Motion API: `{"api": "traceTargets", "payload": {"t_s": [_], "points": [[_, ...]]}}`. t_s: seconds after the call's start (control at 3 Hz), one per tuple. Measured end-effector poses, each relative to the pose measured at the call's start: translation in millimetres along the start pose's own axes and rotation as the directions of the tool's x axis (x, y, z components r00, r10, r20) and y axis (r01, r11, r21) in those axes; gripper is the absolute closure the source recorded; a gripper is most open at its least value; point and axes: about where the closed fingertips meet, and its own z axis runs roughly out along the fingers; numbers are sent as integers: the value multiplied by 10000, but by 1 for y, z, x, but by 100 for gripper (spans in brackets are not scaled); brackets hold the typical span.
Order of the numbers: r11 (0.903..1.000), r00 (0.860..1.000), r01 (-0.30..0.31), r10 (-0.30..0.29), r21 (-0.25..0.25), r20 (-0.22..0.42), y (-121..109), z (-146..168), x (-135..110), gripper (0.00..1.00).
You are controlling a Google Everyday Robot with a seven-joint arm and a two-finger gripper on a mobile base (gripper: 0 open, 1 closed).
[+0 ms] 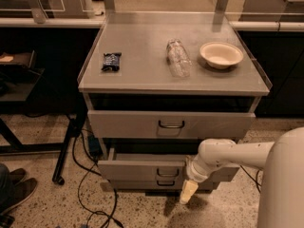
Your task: Open middle drawer
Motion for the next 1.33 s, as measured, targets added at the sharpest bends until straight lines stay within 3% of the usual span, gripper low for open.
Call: {"api": "traceTargets", "payload": {"t_s": [0.33, 0.67, 1.0, 1.33], "points": [[9995, 9995, -241, 237, -206, -201, 18, -5, 15, 0], [9995, 9995, -243, 239, -208, -203, 17, -7, 15, 0], [9959, 9961, -714, 684, -550, -550, 59, -29, 49, 0], [9856, 9871, -1300, 1184, -1082, -1079, 115, -52, 90, 0]]}}
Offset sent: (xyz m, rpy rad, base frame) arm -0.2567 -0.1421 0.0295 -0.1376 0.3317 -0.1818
